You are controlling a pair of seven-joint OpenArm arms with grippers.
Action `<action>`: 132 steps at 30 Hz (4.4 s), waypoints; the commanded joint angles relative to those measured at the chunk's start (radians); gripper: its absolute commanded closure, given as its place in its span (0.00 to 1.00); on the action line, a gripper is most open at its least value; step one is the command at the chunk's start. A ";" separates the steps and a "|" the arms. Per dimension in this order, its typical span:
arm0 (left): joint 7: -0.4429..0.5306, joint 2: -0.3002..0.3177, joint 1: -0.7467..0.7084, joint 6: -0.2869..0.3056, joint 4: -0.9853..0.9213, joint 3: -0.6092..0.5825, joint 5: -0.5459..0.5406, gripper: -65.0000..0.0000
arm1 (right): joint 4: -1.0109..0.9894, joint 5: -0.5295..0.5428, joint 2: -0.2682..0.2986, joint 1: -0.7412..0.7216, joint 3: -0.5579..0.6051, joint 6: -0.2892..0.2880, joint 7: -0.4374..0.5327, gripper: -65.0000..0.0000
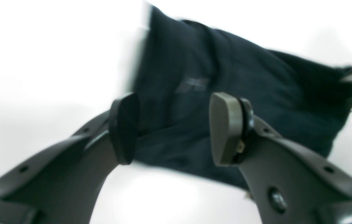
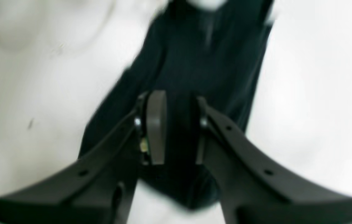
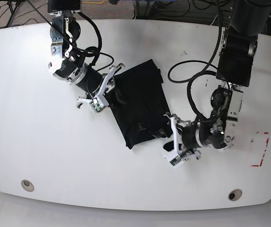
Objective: Layout the t-shirt on the table in an organized manner, then fold the t-shirt properly
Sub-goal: 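Rotate and straighten the folded shirt with both grippers, then release, then grasp the folded black shirt with the left gripper, then carry the folded shirt with the left gripper to the table's side edge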
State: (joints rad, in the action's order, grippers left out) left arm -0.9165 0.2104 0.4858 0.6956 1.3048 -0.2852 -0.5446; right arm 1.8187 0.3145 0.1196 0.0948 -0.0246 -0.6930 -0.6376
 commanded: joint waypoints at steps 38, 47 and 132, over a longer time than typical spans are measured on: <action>-0.108 0.217 -0.548 0.003 0.497 0.427 -0.053 0.48 | -0.316 -0.153 -0.162 -0.031 0.005 0.071 0.215 0.80; -0.108 0.143 -0.503 0.003 0.506 0.422 -0.050 0.48 | -0.124 -0.153 -0.108 -0.063 0.001 0.085 0.126 0.79; 0.208 0.485 -0.605 0.003 0.034 0.309 0.380 0.48 | 0.092 -0.143 -0.011 -0.066 -0.202 0.082 -0.064 0.79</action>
State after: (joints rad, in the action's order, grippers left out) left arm -0.6048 0.6659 -0.1127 0.7189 1.3560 0.0101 -0.2768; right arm 1.8900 0.1604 0.1081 0.0425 -0.2237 -0.6098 -0.7300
